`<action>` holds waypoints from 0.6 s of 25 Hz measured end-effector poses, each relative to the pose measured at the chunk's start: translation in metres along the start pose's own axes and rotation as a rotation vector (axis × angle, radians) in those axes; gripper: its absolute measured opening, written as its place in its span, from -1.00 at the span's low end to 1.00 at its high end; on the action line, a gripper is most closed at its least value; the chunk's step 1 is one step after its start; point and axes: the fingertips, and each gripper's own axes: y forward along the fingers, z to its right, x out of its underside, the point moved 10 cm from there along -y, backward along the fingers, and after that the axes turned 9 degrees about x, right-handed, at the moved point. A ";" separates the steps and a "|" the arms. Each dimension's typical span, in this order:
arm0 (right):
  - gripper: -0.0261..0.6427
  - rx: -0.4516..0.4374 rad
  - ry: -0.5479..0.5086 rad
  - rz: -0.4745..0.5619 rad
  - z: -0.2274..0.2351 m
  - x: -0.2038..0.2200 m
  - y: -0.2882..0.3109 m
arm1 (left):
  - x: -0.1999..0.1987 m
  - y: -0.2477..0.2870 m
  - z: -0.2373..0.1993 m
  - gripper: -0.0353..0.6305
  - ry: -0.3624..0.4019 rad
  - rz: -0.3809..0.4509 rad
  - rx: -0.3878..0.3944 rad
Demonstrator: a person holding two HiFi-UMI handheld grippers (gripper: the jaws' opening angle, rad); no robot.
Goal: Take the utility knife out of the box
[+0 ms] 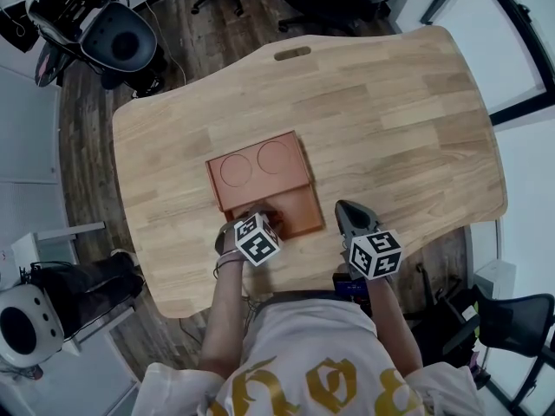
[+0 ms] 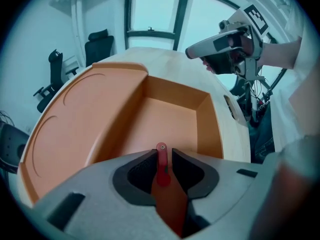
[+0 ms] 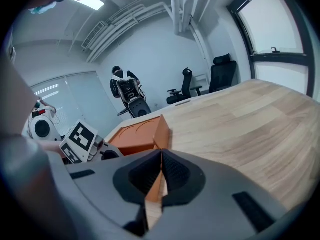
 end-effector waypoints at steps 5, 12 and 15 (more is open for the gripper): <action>-0.89 -0.001 0.006 0.008 0.000 -0.001 -0.003 | 0.000 0.000 0.004 -0.64 0.030 -0.017 -0.026; -0.89 -0.001 0.009 0.008 -0.001 0.003 -0.007 | 0.001 0.001 0.004 -0.64 0.012 0.009 -0.045; -0.89 -0.002 0.012 0.013 -0.002 0.004 -0.009 | 0.004 0.000 0.003 -0.65 -0.027 0.038 -0.046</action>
